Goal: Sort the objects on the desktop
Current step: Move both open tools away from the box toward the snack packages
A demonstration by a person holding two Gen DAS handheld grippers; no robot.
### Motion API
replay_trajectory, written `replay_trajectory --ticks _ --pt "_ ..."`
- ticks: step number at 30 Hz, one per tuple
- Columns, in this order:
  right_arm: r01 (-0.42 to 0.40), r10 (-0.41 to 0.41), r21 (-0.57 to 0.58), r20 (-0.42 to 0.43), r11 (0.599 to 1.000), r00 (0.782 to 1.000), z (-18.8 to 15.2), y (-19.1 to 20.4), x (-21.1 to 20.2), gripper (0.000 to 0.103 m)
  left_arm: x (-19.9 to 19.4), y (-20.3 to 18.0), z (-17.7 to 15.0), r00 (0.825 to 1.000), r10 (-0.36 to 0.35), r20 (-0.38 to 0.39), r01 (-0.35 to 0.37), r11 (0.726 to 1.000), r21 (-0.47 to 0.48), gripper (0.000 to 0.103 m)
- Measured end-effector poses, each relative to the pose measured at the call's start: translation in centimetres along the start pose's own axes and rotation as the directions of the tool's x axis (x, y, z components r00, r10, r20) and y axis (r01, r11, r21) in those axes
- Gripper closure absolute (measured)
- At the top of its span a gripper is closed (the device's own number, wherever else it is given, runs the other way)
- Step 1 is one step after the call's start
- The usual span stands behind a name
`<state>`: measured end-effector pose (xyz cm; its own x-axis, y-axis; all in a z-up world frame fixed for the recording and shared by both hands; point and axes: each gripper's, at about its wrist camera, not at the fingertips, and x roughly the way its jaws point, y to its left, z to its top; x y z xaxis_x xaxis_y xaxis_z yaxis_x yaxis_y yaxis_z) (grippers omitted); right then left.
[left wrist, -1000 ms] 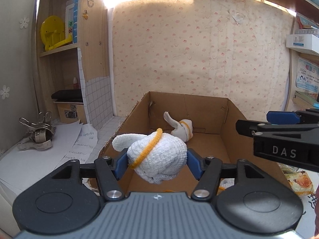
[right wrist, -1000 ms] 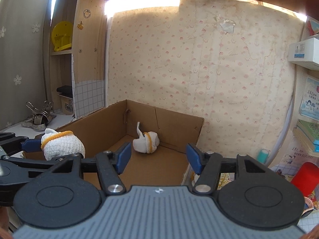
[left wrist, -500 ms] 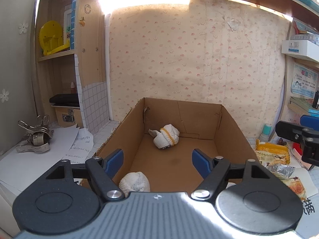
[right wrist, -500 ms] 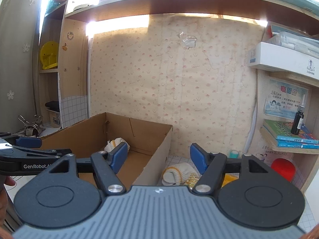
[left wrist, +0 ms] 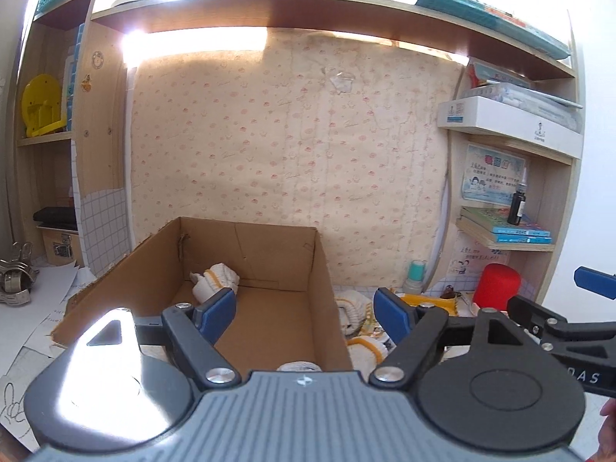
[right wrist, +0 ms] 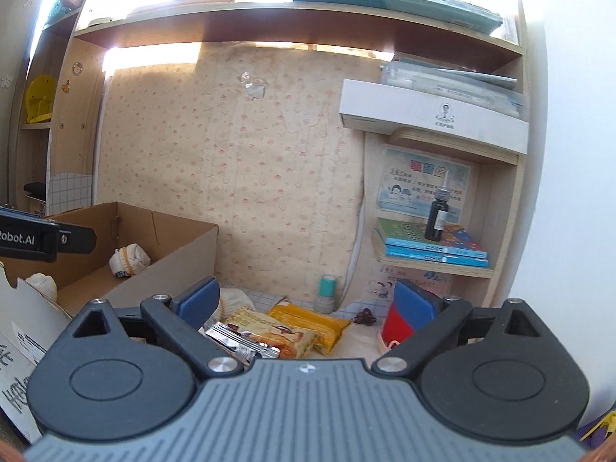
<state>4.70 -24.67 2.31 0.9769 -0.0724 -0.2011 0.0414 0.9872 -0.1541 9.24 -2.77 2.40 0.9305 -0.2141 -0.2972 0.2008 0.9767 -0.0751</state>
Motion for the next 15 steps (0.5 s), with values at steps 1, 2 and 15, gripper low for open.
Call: replay_trajectory --ticks 1,2,15 --pt "0.014 -0.014 0.005 -0.002 1.0 1.0 -0.7 -0.7 -0.2 0.008 -0.1 -0.7 -0.2 1.0 -0.017 0.003 0.017 1.0 0.003 0.021" --pt "0.025 -0.025 0.009 -0.004 1.0 1.0 -1.2 -1.3 -0.4 0.008 -0.1 -1.5 -0.5 0.999 -0.036 0.007 0.036 0.999 0.009 0.021" --pt "0.113 -0.105 0.091 -0.08 0.99 0.991 -5.5 -7.1 -1.6 0.006 2.1 -9.5 -5.8 0.983 -0.16 -0.092 0.169 0.981 0.094 0.021"
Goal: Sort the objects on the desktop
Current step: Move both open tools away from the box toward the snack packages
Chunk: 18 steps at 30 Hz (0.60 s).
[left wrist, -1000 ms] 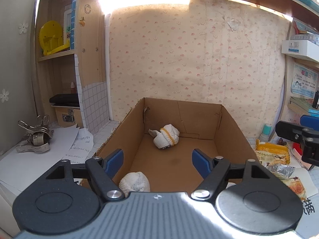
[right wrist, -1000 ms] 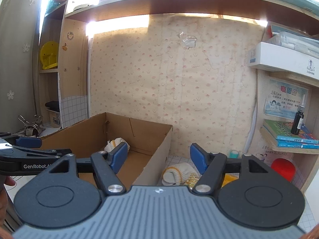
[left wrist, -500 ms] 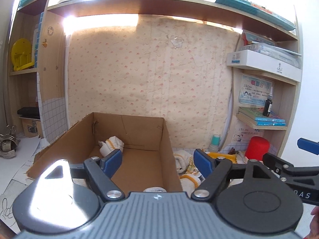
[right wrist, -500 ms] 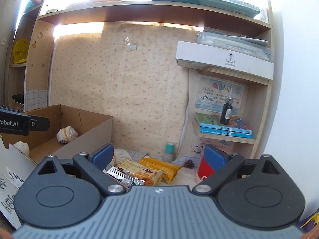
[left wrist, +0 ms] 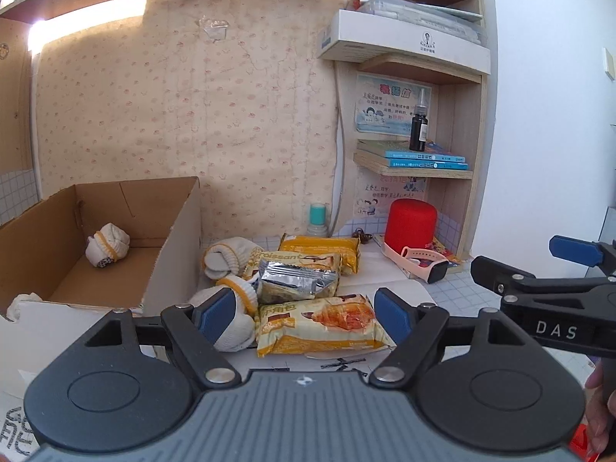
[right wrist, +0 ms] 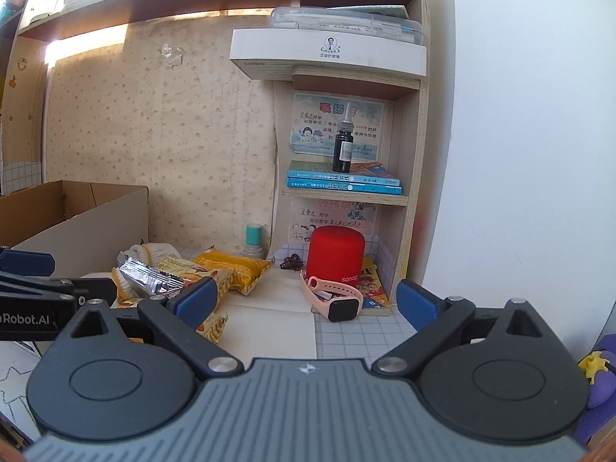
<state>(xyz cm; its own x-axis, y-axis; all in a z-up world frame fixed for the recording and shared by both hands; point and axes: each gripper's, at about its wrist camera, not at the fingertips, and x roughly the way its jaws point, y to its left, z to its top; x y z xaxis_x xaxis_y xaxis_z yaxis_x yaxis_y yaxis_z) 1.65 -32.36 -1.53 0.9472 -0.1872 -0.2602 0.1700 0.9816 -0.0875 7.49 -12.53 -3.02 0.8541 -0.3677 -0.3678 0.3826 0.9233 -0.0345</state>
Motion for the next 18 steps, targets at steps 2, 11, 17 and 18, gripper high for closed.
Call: replay_trajectory --ticks 2,11,17,18 --pt "0.0 0.0 0.008 -0.005 1.0 1.0 -0.2 -0.4 0.1 0.006 0.7 -0.5 -0.5 1.0 0.001 -0.009 -0.001 1.0 0.013 0.021" --pt "-0.016 0.016 0.027 -0.016 1.0 1.0 -0.7 -0.9 0.5 0.006 4.7 -0.5 -1.7 0.996 0.043 -0.077 -0.039 0.998 0.045 0.021" --pt "-0.019 0.019 0.03 -0.013 0.999 1.0 -0.8 -1.0 0.6 0.006 7.3 0.2 -1.9 0.992 0.047 -0.115 -0.04 0.997 0.064 0.021" --pt "-0.017 0.018 0.03 -0.014 0.999 1.0 -0.8 -1.0 0.6 0.006 7.8 0.4 -2.1 0.991 0.035 -0.128 -0.029 0.998 0.054 0.018"
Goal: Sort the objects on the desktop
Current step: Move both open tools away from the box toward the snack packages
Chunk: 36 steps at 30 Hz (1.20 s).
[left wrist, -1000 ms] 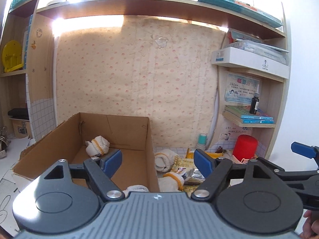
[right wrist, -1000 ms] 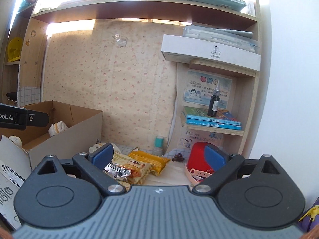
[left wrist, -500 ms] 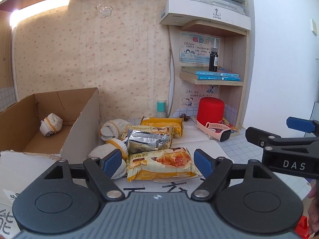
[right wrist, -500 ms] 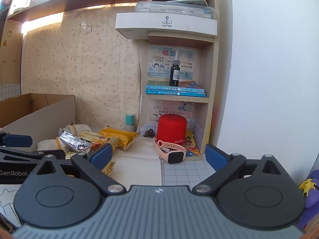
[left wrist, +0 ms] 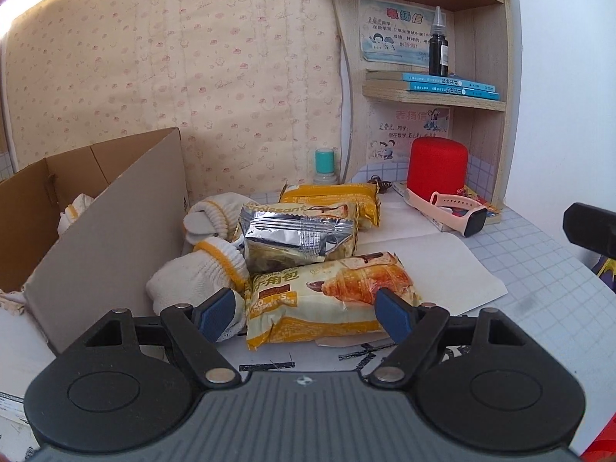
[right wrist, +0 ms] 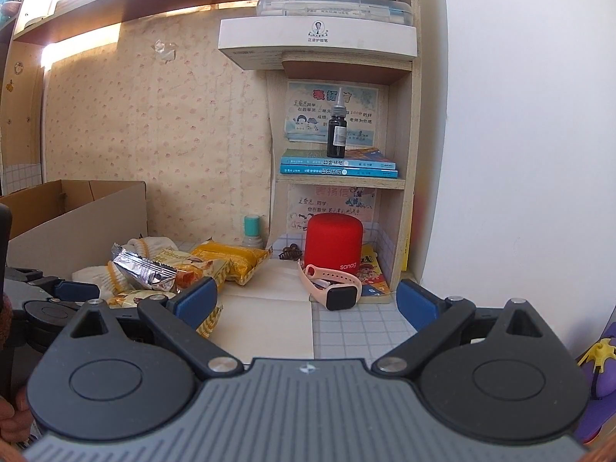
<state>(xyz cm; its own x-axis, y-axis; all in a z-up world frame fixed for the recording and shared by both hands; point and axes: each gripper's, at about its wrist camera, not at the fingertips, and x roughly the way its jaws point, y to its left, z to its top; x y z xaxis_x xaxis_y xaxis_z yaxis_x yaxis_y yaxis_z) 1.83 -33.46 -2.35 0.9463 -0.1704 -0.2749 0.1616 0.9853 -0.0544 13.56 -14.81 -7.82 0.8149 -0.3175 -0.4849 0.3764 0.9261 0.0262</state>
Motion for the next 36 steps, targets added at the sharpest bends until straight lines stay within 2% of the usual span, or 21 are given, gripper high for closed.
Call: replay_trajectory --ticks 4,7,9,12,14,15,18,20,24,28,34,36 --pt "0.006 -0.006 -0.003 -0.001 1.0 1.0 0.0 -0.3 0.1 0.006 0.8 0.7 -0.1 0.998 -0.061 -0.028 0.06 0.997 -0.041 0.015" --pt "0.013 -0.013 0.005 -0.006 1.0 1.0 0.0 -0.5 0.3 0.006 0.7 0.5 -0.5 0.989 -0.143 -0.045 0.141 0.989 -0.042 0.014" --pt "0.012 -0.012 0.014 -0.018 1.0 1.0 -0.2 -0.5 0.7 0.006 0.3 0.2 -0.8 0.976 -0.21 -0.053 0.208 0.978 -0.032 0.013" --pt "0.011 -0.011 0.008 -0.03 1.0 0.999 -0.4 -0.2 1.0 0.006 -1.0 -0.5 -1.4 0.942 -0.333 -0.051 0.333 0.943 -0.013 0.013" --pt "0.014 -0.014 0.0 -0.033 1.0 0.999 -0.4 -0.1 1.1 0.006 -1.9 -0.9 -1.7 0.921 -0.388 -0.041 0.389 0.921 0.005 0.013" --pt "0.016 -0.016 0.001 -0.031 1.0 0.999 -0.4 -0.1 1.1 0.006 -2.3 -1.0 -1.7 0.925 -0.38 -0.024 0.38 0.925 0.014 0.013" --pt "0.014 -0.014 0.013 -0.026 1.0 1.0 -0.3 -0.3 0.9 0.006 -2.4 -0.9 -1.3 0.964 -0.266 0.014 0.265 0.964 0.025 0.013" --pt "0.014 -0.013 0.013 -0.021 1.0 1.0 -0.3 -0.3 0.9 0.006 -1.5 -0.3 -0.8 0.978 -0.207 0.016 0.207 0.978 0.033 0.013" --pt "0.006 -0.006 0.011 -0.02 1.0 1.0 -0.2 -0.1 0.9 0.006 0.9 0.1 0.1 0.98 -0.198 -0.026 0.199 0.978 0.054 0.013" --pt "0.016 -0.016 0.007 -0.017 1.0 1.0 -0.1 -0.2 0.7 0.006 2.1 -0.5 0.3 0.968 -0.241 -0.068 0.245 0.968 0.061 0.011" --pt "-0.013 0.014 0.015 -0.011 1.0 1.0 0.8 -0.8 1.2 0.006 0.4 -1.9 -0.5 0.949 -0.309 -0.063 0.313 0.946 0.087 0.011" --pt "-0.005 0.005 0.014 -0.002 1.0 1.0 1.0 -0.7 1.3 0.006 -0.1 -2.4 -0.6 0.952 -0.303 -0.045 0.306 0.948 0.088 0.011"
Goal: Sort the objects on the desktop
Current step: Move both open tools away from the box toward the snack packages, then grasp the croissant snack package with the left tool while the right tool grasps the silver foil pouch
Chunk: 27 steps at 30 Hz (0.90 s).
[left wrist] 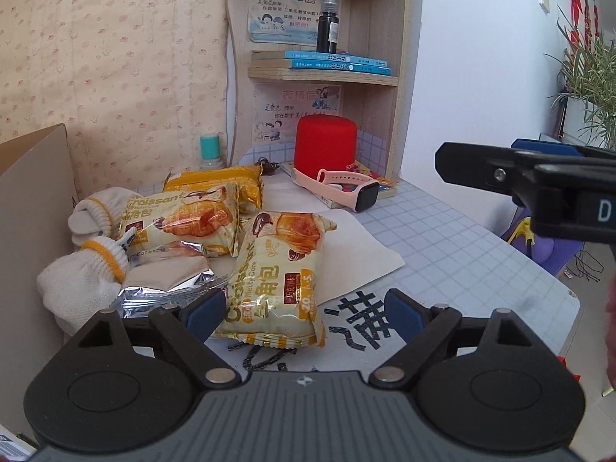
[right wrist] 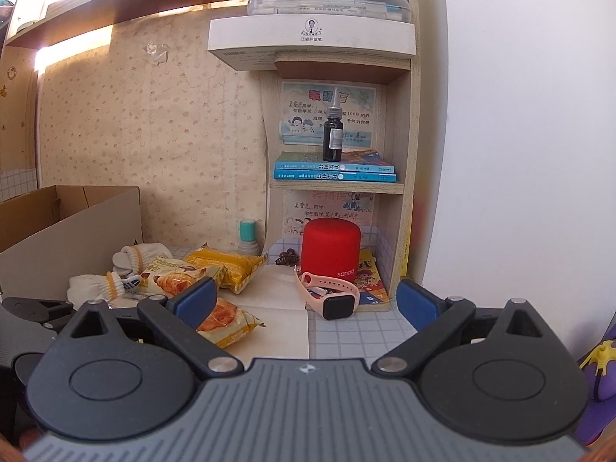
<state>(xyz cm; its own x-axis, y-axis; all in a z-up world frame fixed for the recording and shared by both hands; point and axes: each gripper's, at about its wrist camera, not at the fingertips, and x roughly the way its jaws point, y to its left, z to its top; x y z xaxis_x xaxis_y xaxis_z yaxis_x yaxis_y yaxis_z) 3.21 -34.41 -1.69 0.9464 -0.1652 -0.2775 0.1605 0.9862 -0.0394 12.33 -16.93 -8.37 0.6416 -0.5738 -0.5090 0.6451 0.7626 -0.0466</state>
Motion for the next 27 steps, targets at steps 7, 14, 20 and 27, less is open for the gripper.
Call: replay_trajectory --ticks 7,14,20,27 --pt "-0.005 0.006 0.01 -0.007 1.0 1.0 0.2 0.4 0.1 0.006 3.4 0.1 2.0 0.997 0.065 -0.035 -0.067 0.996 -0.06 0.011" --pt "0.005 -0.005 0.005 -0.001 1.0 1.0 0.6 0.4 0.0 0.006 4.2 -0.7 1.7 0.995 0.062 -0.072 -0.062 0.998 -0.002 0.047" --pt "-0.019 0.019 0.013 -0.016 1.0 1.0 0.6 0.5 0.3 0.006 1.3 -0.1 0.1 0.996 0.068 -0.052 -0.067 0.998 0.02 0.053" --pt "-0.197 0.197 0.012 -0.085 0.98 0.977 0.7 4.4 3.1 0.006 -3.4 0.9 -2.9 0.995 0.097 -0.036 -0.095 0.995 0.044 0.052"
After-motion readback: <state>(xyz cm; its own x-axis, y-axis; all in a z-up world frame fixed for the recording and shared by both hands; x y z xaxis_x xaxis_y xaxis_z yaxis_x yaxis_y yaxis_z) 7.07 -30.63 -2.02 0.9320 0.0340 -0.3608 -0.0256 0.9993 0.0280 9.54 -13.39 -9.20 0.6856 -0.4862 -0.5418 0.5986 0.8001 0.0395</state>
